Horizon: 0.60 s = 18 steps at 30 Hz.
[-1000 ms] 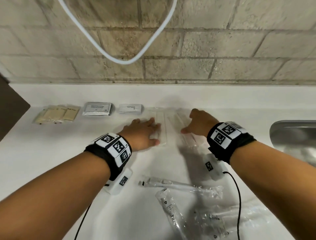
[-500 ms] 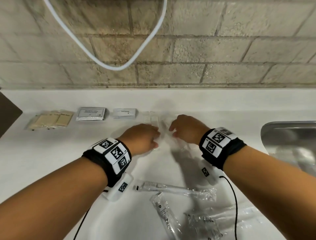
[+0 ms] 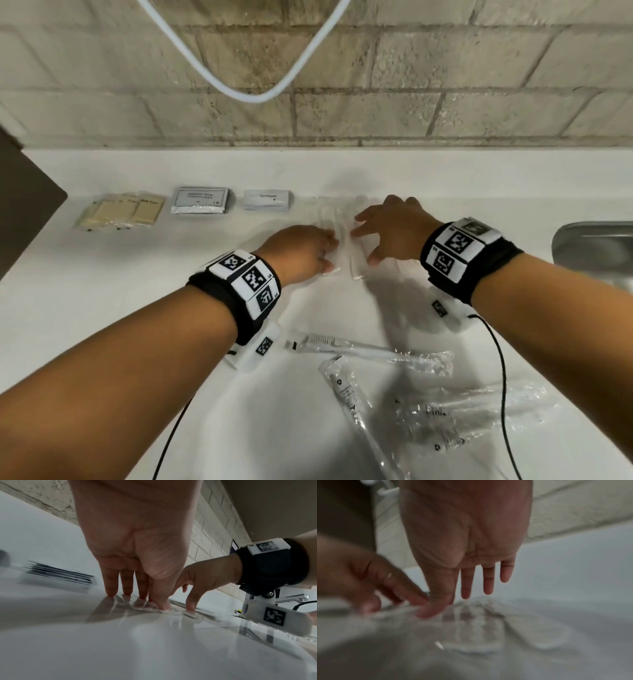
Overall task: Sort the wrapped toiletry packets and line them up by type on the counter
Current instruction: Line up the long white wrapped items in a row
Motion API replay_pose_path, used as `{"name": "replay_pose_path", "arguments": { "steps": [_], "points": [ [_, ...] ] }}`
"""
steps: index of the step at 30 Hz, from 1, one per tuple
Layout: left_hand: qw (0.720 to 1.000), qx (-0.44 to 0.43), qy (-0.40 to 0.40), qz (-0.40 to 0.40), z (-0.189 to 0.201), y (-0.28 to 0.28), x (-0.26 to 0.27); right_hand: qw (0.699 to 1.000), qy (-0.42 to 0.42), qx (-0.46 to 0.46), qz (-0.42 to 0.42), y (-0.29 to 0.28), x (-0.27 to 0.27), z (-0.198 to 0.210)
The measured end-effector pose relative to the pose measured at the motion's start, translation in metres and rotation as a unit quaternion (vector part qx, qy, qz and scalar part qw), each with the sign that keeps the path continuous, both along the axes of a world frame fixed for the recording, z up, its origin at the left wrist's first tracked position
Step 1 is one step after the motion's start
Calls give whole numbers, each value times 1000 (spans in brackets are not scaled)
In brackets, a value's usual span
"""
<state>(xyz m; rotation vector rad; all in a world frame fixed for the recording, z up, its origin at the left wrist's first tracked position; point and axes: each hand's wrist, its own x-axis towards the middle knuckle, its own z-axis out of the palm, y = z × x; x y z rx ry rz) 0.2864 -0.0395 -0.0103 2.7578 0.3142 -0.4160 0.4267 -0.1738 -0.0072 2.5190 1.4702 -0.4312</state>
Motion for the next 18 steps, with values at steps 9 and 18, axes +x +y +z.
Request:
{"name": "replay_pose_path", "arguments": {
  "steps": [9, 18],
  "points": [
    [1000, 3, 3, -6, 0, 1, 0, 998, 29, -35, -37, 9, -6, -5],
    [1000, -14, -7, 8, -2, 2, 0, 996, 24, 25, -82, 9, -10, -7]
  ]
}}
